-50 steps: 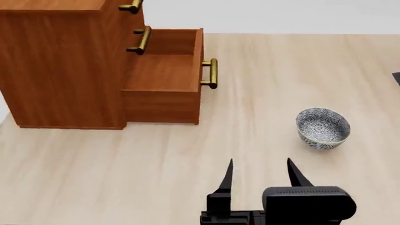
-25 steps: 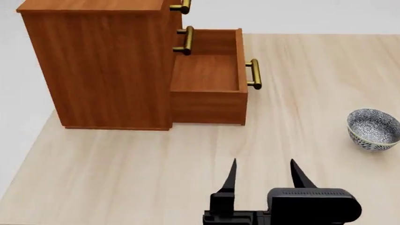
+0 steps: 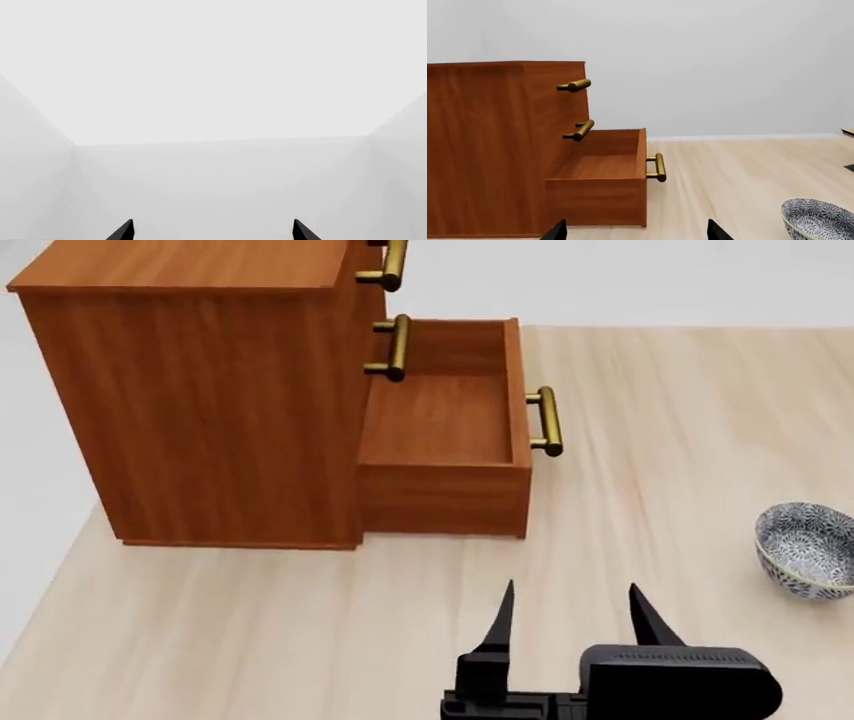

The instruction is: Close the bottom drawer of the cabinet and open the top drawer.

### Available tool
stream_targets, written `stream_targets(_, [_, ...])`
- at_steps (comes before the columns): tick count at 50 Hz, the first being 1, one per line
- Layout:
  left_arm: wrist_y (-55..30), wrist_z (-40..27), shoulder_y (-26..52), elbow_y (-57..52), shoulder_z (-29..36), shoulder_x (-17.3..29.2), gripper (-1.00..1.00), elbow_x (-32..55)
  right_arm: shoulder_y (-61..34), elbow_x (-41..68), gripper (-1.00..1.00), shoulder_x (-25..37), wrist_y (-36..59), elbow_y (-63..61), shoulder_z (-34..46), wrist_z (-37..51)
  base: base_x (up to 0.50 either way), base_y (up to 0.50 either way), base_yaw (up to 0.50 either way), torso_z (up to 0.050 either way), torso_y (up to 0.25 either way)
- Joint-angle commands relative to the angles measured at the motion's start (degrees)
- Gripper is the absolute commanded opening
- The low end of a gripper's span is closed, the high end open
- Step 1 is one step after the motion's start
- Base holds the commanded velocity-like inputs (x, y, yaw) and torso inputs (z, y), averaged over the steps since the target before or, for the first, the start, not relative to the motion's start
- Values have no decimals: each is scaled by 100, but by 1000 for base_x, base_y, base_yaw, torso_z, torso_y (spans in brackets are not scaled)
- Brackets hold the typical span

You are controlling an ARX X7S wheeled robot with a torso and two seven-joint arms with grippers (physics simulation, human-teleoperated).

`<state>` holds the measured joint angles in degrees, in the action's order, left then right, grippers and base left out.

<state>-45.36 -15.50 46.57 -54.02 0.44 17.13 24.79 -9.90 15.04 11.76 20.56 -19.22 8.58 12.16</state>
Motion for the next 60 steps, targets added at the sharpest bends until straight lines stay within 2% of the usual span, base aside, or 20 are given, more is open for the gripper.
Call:
stream_targets(1, [38, -28, -16, 3, -11, 19, 100, 68, -9, 15, 100, 32, 2, -7, 39, 35, 277, 0, 0, 0, 0])
stream_targets(55, [95, -343, 49, 33, -44, 182, 100, 497, -18, 140, 100, 150, 1, -41, 131, 204, 317, 0, 0, 0, 0])
stream_targets(60, [131, -367, 37, 51, -25, 206, 100, 523, 0, 202, 100, 137, -38, -24, 91, 215, 20, 0, 0, 0, 0])
